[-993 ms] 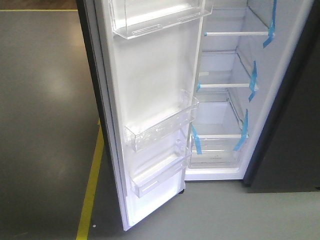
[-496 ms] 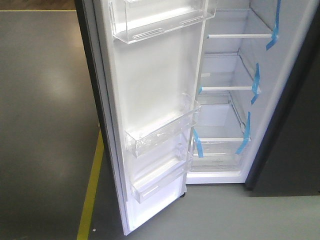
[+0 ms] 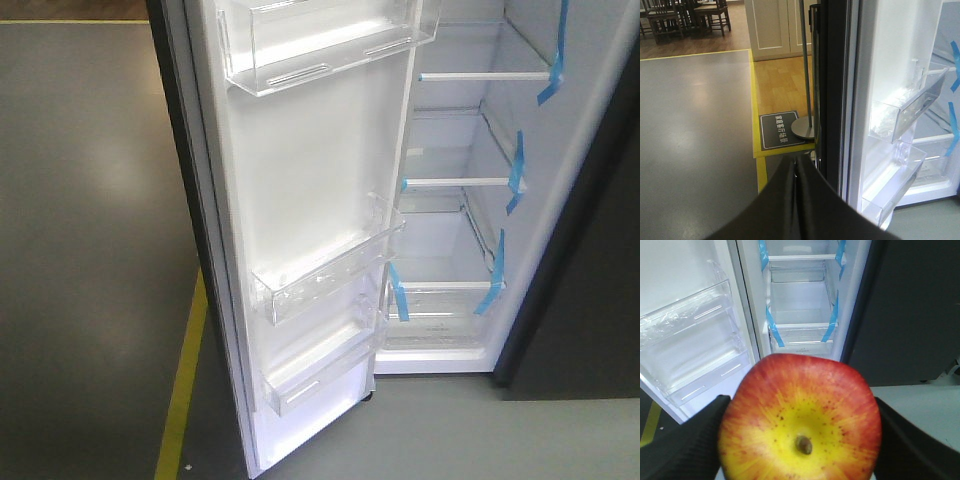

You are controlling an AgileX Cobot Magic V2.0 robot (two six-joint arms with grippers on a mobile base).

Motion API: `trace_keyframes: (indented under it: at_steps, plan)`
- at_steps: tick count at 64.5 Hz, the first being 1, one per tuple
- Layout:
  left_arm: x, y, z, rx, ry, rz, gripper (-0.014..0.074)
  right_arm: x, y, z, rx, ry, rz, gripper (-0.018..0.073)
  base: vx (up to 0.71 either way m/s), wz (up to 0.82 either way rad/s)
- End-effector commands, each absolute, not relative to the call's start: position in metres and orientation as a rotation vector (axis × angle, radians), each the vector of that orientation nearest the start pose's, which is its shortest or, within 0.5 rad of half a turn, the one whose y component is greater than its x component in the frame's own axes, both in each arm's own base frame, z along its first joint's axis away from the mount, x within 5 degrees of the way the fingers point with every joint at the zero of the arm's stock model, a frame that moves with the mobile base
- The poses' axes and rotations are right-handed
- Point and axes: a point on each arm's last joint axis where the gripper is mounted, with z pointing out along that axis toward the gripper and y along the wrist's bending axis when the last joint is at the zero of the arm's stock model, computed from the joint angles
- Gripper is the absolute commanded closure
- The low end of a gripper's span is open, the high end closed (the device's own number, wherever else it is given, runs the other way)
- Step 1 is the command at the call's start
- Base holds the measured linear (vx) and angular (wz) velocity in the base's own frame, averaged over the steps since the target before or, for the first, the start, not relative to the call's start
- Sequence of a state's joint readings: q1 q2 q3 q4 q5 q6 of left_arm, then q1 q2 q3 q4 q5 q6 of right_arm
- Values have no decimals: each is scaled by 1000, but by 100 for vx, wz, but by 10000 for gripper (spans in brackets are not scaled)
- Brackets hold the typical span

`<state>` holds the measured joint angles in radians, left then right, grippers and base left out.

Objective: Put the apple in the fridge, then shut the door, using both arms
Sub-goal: 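Drive the base closer to the open door bins, apple in right gripper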

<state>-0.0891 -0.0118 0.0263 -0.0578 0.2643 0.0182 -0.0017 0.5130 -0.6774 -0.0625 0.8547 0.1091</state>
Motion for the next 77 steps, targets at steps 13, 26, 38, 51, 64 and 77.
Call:
trace_keyframes:
  at_steps: [13, 26, 38, 51, 64, 77]
  plan:
    - [55, -6, 182, 46, 1696, -119, 601, 88, -5, 342, 90, 2071, -23, 459, 3, 1]
    - [55, -6, 182, 46, 1696, -119, 601, 88, -5, 342, 90, 2071, -23, 459, 3, 1]
    - [55, -6, 182, 46, 1696, -119, 601, 88, -5, 342, 90, 2071, -23, 459, 3, 1]
    - [55, -6, 182, 46, 1696, -119, 601, 88, -5, 342, 90, 2071, -23, 459, 4, 1]
    - [55, -6, 182, 46, 1696, -119, 601, 88, -5, 342, 90, 2071, -23, 459, 4, 1]
    - [55, -6, 182, 46, 1696, -119, 601, 88, -5, 342, 90, 2071, -23, 459, 4, 1]
